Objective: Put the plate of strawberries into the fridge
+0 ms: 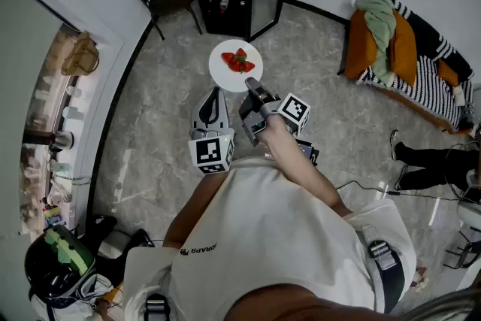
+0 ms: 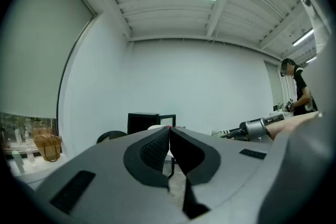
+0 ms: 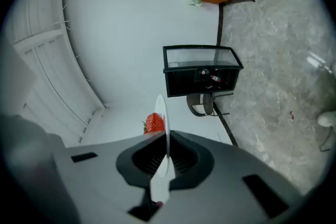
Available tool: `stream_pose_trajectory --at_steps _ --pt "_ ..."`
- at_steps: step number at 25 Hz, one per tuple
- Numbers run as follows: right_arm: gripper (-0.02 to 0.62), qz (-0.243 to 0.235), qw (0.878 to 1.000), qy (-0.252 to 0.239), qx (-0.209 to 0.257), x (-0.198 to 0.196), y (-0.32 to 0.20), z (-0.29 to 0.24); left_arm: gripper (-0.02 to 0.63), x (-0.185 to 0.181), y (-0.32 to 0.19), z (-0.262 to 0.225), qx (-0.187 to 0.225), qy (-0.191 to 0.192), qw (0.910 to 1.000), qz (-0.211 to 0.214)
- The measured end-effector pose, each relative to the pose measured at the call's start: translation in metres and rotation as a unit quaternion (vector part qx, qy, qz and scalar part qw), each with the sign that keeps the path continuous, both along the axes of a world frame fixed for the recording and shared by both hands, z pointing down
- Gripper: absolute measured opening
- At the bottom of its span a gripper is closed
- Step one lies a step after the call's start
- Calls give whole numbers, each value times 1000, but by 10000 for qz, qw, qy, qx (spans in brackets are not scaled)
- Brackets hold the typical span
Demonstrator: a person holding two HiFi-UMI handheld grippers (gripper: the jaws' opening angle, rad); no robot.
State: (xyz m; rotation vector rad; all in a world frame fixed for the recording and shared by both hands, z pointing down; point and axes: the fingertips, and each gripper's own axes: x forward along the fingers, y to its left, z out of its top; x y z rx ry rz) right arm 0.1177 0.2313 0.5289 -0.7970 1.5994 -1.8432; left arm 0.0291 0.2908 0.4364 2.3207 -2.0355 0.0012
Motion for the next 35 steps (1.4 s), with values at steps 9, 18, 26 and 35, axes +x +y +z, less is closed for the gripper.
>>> stream_pose_trajectory --at_steps 9,18,26,35 --pt "21 -59 9998 -59 175 -6 -6 -7 2 -3 -5 -1 -3 -41 10000 -35" --pt "21 49 9993 -237 281 29 8 -12 2 28 15 -1 -16 -49 9999 -135" --pt "21 -129 9989 -229 376 36 5 -6 2 39 14 4 10 -191 9992 -341" --pt "21 -420 9987 -143 264 37 4 3 2 45 14 22 -190 -40 9978 -636"
